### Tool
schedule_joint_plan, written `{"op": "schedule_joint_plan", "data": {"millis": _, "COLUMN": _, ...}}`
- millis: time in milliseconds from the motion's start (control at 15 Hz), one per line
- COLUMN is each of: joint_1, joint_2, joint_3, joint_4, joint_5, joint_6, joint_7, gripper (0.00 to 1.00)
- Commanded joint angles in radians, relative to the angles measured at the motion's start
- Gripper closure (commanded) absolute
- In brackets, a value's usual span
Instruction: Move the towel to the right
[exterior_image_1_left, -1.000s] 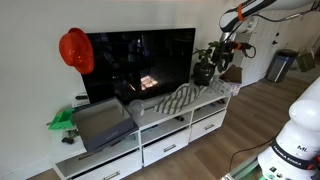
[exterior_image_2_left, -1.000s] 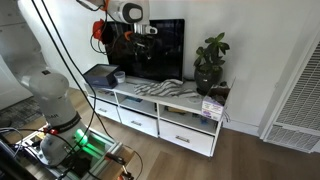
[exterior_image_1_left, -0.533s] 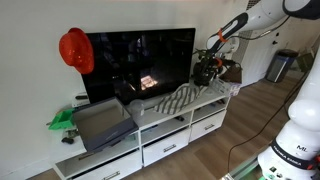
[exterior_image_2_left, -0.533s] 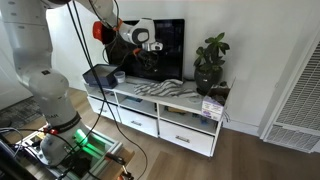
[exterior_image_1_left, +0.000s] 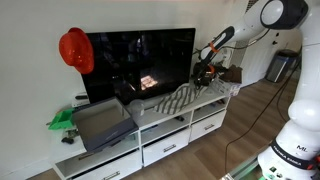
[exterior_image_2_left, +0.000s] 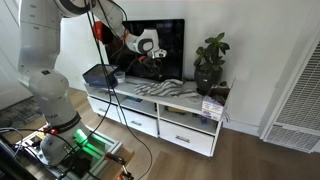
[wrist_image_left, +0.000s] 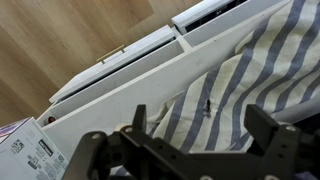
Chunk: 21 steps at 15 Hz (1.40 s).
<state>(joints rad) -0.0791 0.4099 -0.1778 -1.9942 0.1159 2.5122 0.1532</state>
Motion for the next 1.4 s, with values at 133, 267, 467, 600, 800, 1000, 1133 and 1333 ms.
{"op": "schedule_joint_plan", "data": {"millis": 133, "joint_1": -0.016, "joint_2": -0.001, "joint_3": 0.016, "joint_4": 0.009, "joint_5": -0.011, "joint_6": -0.001, "joint_7": 0.008, "gripper": 0.0}}
{"op": "schedule_joint_plan", "data": {"millis": 267, "joint_1": -0.01, "joint_2": 0.054, "joint_3": 0.024, "joint_4": 0.045, "joint_5": -0.007, "joint_6": 0.006, "joint_7": 0.02, "gripper": 0.0}}
{"op": "schedule_joint_plan", "data": {"millis": 467, "joint_1": -0.002, "joint_2": 0.122, "joint_3": 0.037, "joint_4": 0.08, "joint_5": -0.01, "joint_6": 0.025, "joint_7": 0.026, "gripper": 0.0}}
{"op": "schedule_joint_plan", "data": {"millis": 600, "joint_1": 0.011, "joint_2": 0.175, "joint_3": 0.032, "joint_4": 0.111, "joint_5": -0.025, "joint_6": 0.044, "joint_7": 0.046, "gripper": 0.0}}
{"op": "schedule_joint_plan", "data": {"millis": 800, "joint_1": 0.008, "joint_2": 0.254, "joint_3": 0.041, "joint_4": 0.167, "joint_5": -0.009, "joint_6": 0.084, "joint_7": 0.047, "gripper": 0.0}}
{"op": "schedule_joint_plan", "data": {"millis": 1000, "joint_1": 0.018, "joint_2": 0.329, "joint_3": 0.036, "joint_4": 0.23, "joint_5": -0.009, "joint_6": 0.11, "joint_7": 0.072, "gripper": 0.0}}
{"op": "schedule_joint_plan", "data": {"millis": 1133, "joint_1": 0.023, "joint_2": 0.38, "joint_3": 0.033, "joint_4": 0.28, "joint_5": -0.007, "joint_6": 0.125, "joint_7": 0.093, "gripper": 0.0}}
{"op": "schedule_joint_plan", "data": {"millis": 1333, "joint_1": 0.029, "joint_2": 0.447, "joint_3": 0.032, "joint_4": 0.36, "joint_5": -0.002, "joint_6": 0.12, "joint_7": 0.121, "gripper": 0.0}}
